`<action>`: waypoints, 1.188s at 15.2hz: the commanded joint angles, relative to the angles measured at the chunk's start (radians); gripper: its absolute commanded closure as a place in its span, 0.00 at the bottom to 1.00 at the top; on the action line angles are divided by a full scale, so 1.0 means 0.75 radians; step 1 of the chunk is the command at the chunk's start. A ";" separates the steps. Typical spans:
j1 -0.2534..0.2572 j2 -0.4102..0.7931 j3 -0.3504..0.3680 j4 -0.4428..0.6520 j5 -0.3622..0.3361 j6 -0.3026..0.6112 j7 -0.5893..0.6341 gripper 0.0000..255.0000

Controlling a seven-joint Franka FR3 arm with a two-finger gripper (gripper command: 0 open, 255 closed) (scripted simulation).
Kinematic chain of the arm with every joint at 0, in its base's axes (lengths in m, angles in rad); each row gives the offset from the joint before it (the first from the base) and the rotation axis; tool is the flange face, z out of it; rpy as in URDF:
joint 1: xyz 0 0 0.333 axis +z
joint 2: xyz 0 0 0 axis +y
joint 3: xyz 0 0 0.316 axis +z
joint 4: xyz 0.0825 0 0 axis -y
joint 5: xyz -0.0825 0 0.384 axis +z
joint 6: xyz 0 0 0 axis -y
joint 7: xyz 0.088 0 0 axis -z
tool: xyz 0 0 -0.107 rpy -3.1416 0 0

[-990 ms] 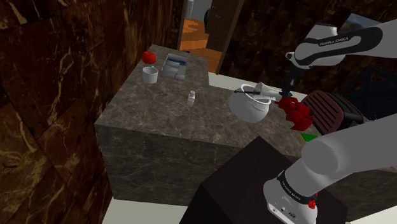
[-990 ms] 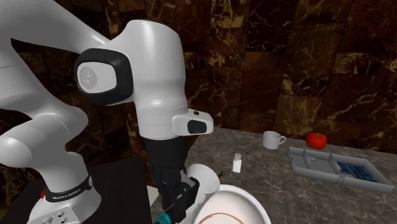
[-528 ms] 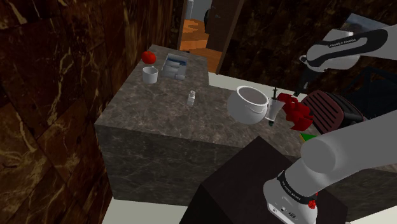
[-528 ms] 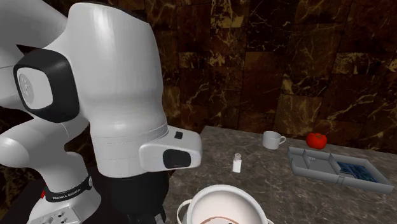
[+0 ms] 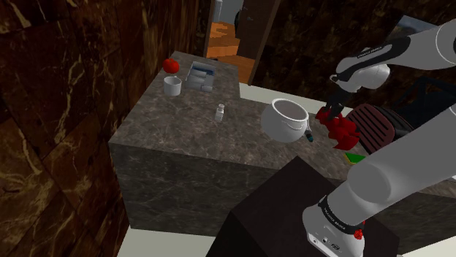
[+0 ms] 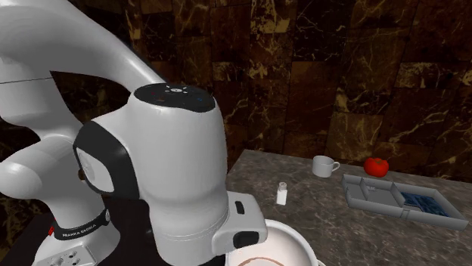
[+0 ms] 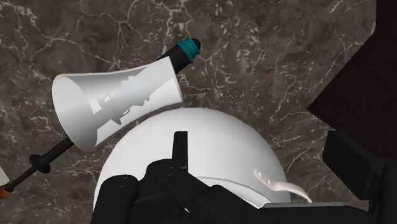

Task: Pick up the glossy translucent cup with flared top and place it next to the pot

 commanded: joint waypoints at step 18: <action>0.017 0.169 -0.019 -0.032 0.165 0.149 -0.155 1.00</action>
